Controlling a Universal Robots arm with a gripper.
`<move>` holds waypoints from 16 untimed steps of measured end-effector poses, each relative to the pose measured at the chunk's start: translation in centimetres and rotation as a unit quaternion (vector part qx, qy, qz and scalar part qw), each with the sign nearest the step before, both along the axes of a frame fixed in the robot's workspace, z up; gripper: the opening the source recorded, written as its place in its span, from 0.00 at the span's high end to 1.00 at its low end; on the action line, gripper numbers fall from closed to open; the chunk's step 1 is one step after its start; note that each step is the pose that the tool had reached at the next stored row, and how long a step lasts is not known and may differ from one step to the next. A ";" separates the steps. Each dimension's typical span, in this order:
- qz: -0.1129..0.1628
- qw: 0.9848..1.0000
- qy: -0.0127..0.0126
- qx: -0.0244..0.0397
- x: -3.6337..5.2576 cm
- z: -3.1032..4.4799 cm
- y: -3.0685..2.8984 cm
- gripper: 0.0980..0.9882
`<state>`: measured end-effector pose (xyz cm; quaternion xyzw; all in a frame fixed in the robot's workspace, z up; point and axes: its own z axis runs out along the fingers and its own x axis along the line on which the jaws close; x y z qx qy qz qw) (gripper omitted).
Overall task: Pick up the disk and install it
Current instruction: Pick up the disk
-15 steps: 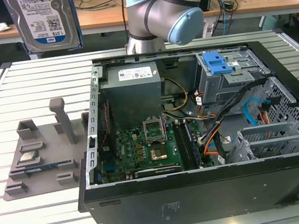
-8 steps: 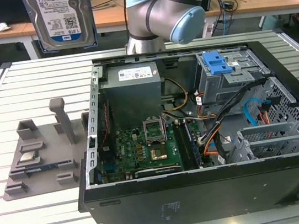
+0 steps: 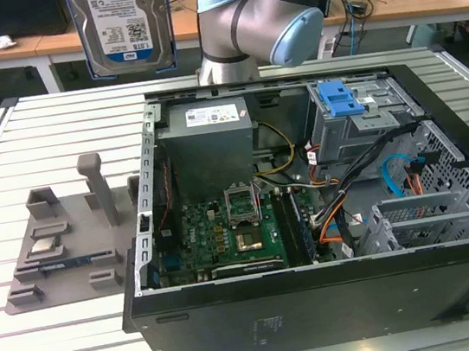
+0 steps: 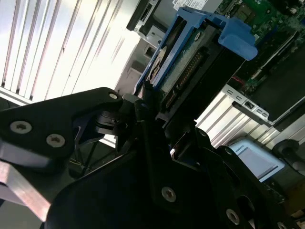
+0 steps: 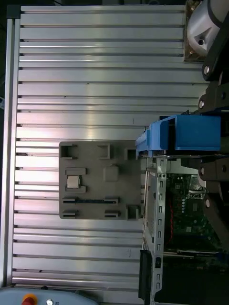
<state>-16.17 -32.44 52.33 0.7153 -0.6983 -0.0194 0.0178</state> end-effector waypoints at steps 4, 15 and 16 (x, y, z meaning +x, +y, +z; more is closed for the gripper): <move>0.000 1.000 0.000 0.000 1.65 0.00 0.00 0.70; 0.000 1.000 0.000 0.000 7.40 0.00 0.01 0.70; 0.000 1.000 0.000 0.000 7.68 0.01 0.01 0.70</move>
